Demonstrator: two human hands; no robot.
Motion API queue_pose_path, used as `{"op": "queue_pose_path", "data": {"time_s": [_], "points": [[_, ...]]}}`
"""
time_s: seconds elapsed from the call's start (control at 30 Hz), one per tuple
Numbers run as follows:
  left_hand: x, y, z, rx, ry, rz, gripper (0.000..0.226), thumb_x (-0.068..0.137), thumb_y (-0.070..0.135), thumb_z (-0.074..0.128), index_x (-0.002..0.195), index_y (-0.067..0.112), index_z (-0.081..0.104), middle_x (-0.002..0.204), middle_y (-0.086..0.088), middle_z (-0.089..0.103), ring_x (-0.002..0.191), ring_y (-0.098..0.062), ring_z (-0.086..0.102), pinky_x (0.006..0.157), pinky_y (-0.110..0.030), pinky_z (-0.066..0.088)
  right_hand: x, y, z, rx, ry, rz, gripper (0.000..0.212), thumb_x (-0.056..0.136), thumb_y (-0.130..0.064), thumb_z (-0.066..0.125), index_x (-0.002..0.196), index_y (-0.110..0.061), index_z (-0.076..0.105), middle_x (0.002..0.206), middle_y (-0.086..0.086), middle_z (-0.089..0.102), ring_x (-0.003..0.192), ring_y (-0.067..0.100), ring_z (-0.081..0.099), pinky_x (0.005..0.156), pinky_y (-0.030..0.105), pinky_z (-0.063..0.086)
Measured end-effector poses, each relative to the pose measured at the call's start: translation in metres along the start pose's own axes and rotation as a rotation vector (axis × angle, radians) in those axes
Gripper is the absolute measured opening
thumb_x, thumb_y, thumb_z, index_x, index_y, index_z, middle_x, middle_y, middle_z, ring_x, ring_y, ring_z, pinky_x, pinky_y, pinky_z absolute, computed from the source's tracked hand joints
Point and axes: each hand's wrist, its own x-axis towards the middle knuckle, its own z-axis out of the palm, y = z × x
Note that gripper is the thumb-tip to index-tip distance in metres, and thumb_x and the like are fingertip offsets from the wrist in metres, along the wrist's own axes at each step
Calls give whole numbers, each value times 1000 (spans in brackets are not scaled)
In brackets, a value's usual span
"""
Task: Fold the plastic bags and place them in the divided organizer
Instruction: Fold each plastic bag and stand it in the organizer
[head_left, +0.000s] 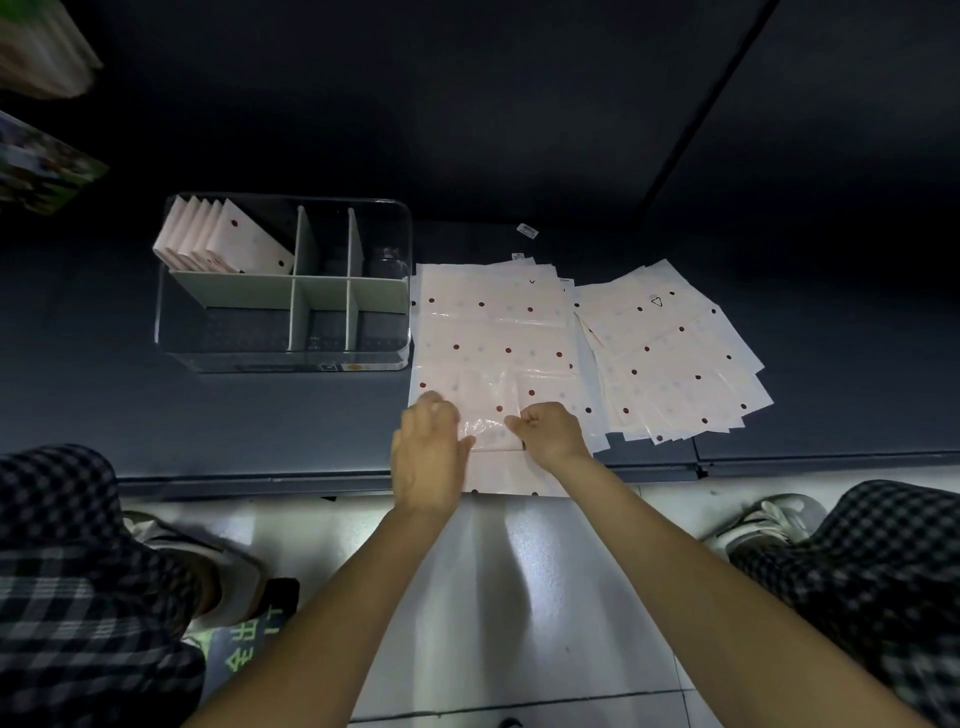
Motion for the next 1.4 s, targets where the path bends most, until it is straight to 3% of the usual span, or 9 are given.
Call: {"op": "queue_pose_path", "data": {"time_s": [0.1, 0.2, 0.4, 0.5, 0.6, 0.77, 0.93, 1.07, 1.4], "points": [[2, -7, 6, 257, -213, 425, 58, 101, 38, 33, 150, 13, 14, 158, -2, -8, 145, -20, -13, 118, -35, -9, 2, 1, 0, 5, -9, 3, 48, 92, -29, 56, 53, -16, 31, 55, 0, 38, 65, 22, 39, 63, 29, 31], [2, -19, 12, 442, -323, 488, 70, 98, 55, 12, 145, 14, -21, 152, -1, -28, 137, -14, -29, 114, -33, -20, 3, 2, -2, 12, -23, 12, 44, 91, -31, 56, 54, -16, 37, 63, 5, 49, 67, 21, 45, 65, 30, 35], [3, -24, 16, 466, -350, 464, 72, 93, 61, 7, 140, 21, -30, 151, -3, -30, 139, -16, -29, 116, -36, -17, -13, 4, 5, -108, 173, -65, 18, 91, -31, 57, 93, -14, 61, 96, 3, 66, 96, 24, 56, 87, 37, 44], [3, -22, 17, 458, -363, 445, 72, 93, 61, 6, 141, 20, -28, 151, -4, -30, 141, -17, -27, 116, -38, -15, -29, 19, 14, -346, 413, -487, 25, 89, -20, 60, 112, -10, 62, 117, 7, 62, 111, 29, 55, 96, 38, 42], [2, -22, 17, 467, -378, 440, 73, 94, 60, 8, 144, 17, -25, 152, -4, -30, 138, -16, -30, 116, -38, -16, -35, 43, 19, -600, 391, -922, 38, 89, -24, 62, 121, -4, 62, 129, 9, 60, 123, 26, 53, 104, 46, 40], [5, -24, 14, 457, -402, 464, 77, 93, 63, 9, 141, 17, -28, 152, -3, -31, 141, -17, -26, 117, -38, -15, -39, 70, 10, -816, 258, -940, 54, 96, -40, 30, 132, -7, 53, 140, 7, 49, 131, 22, 45, 105, 46, 41], [5, -26, 12, 440, -428, 453, 78, 91, 66, 11, 141, 22, -29, 150, -2, -32, 141, -16, -26, 118, -38, -11, -43, 67, 0, -789, 327, -905, 40, 94, -35, 48, 122, -12, 63, 131, 2, 58, 123, 22, 54, 101, 49, 43], [7, -26, 11, 396, -446, 446, 77, 91, 66, 12, 143, 24, -26, 150, 1, -32, 140, -13, -27, 116, -34, -17, -39, 44, -3, -544, 445, -905, 20, 67, -21, 85, 84, -15, 77, 96, -2, 74, 92, 20, 69, 83, 37, 54], [13, -24, 4, 285, -482, 421, 66, 98, 54, 18, 148, 26, -15, 154, 6, -25, 141, -7, -23, 115, -29, -16, -26, 25, -2, -789, 393, -961, 27, 40, 0, 84, 58, -12, 68, 67, 0, 68, 57, 15, 62, 58, 22, 52]]}}
